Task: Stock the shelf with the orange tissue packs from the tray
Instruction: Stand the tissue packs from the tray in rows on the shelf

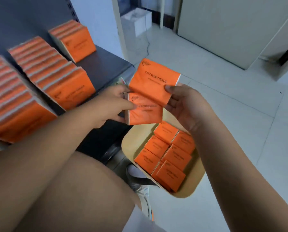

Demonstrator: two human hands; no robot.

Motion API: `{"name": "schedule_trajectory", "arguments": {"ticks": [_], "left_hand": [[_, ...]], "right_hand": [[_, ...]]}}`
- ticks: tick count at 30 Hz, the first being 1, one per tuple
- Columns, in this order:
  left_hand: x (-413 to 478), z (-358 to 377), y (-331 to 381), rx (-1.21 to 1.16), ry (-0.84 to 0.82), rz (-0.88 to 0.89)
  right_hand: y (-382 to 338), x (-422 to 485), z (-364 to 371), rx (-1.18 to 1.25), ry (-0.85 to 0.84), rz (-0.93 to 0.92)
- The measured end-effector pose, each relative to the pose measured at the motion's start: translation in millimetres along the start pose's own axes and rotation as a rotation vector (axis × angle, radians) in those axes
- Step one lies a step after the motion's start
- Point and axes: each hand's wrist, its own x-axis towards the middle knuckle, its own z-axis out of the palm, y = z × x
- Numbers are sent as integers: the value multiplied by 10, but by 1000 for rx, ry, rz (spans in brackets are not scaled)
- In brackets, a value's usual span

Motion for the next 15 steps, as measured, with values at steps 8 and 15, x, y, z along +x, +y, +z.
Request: {"name": "schedule_trajectory", "arguments": {"ticks": [8,15], "left_hand": [[-318,-497,533,8,195,105],[-154,-779,905,136,381,146]], "right_hand": [[-657,-9,572,-32,-153,-113],[-941,150,891,24,-192,-130]]}}
